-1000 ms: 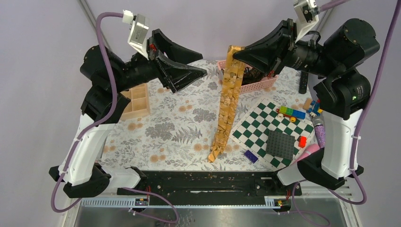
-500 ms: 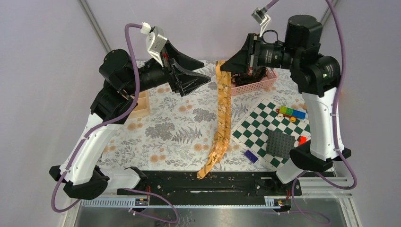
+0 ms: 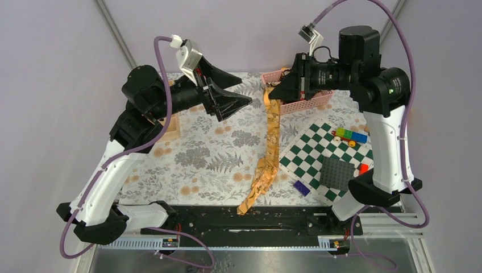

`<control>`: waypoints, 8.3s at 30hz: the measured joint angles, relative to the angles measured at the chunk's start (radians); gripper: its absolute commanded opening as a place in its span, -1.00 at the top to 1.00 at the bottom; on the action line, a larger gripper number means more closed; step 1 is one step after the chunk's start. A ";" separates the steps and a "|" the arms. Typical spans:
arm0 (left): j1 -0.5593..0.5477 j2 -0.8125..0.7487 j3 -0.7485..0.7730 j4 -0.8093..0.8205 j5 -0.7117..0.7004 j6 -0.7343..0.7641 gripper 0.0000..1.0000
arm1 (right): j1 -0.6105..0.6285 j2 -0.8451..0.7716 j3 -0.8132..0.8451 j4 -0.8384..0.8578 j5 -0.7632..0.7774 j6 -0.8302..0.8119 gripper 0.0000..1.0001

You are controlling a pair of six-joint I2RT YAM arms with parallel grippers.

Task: Roll the ties
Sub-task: Flatten out the tie at the center of the board.

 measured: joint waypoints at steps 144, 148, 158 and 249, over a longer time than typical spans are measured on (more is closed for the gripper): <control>-0.087 0.372 0.723 -0.114 -0.728 0.164 1.00 | 0.195 -0.079 -1.564 1.886 0.301 -0.194 -0.57; -0.087 0.367 0.723 -0.109 -0.724 0.163 1.00 | 0.195 -0.052 -1.564 1.920 0.231 -0.186 -0.50; -0.087 0.366 0.723 -0.090 -0.724 0.174 1.00 | 0.195 -0.061 -1.672 2.013 0.087 -0.129 -0.34; 0.267 0.148 -0.634 0.594 -1.185 -0.288 1.00 | -0.316 -0.035 -1.103 -0.235 0.459 -0.780 1.00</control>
